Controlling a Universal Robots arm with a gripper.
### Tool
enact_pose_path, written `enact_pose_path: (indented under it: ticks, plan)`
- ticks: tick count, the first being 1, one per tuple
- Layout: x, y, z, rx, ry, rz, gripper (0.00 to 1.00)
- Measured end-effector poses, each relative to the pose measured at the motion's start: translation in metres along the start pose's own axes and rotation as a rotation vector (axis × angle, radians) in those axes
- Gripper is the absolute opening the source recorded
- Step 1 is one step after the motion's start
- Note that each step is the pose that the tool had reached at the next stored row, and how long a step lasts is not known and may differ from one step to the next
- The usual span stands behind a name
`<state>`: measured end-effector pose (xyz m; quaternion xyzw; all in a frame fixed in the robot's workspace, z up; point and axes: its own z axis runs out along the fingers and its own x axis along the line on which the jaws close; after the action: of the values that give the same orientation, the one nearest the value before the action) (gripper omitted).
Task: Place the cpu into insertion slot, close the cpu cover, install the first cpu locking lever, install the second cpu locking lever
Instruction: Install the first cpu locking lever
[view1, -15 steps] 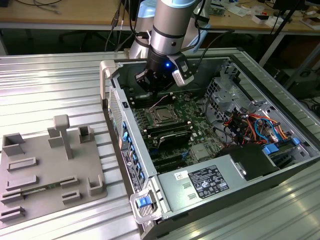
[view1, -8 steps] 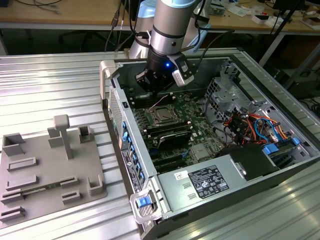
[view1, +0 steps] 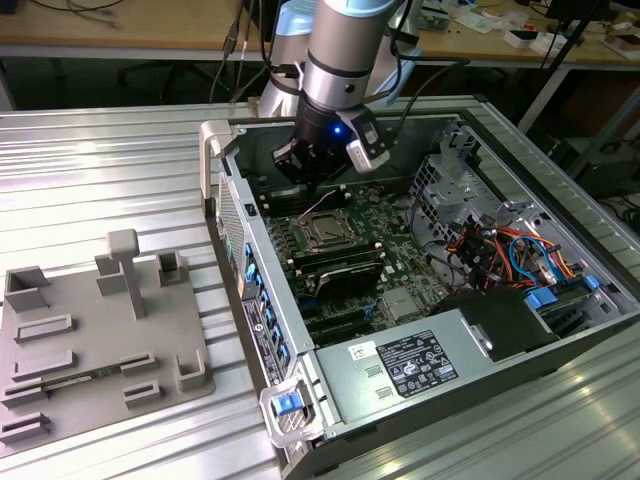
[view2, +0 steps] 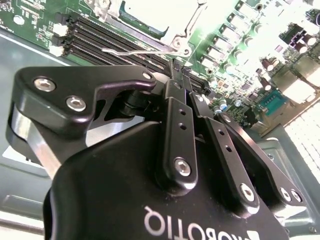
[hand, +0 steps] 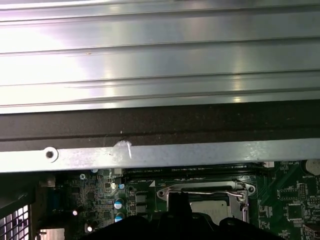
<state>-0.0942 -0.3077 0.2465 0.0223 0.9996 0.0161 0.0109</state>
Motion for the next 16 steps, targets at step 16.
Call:
enact_pose_path:
  ticks: [16]
  plan:
    - [-0.0089, 0.0005, 0.0078, -0.0022, 0.0034, -0.106, 0.11]
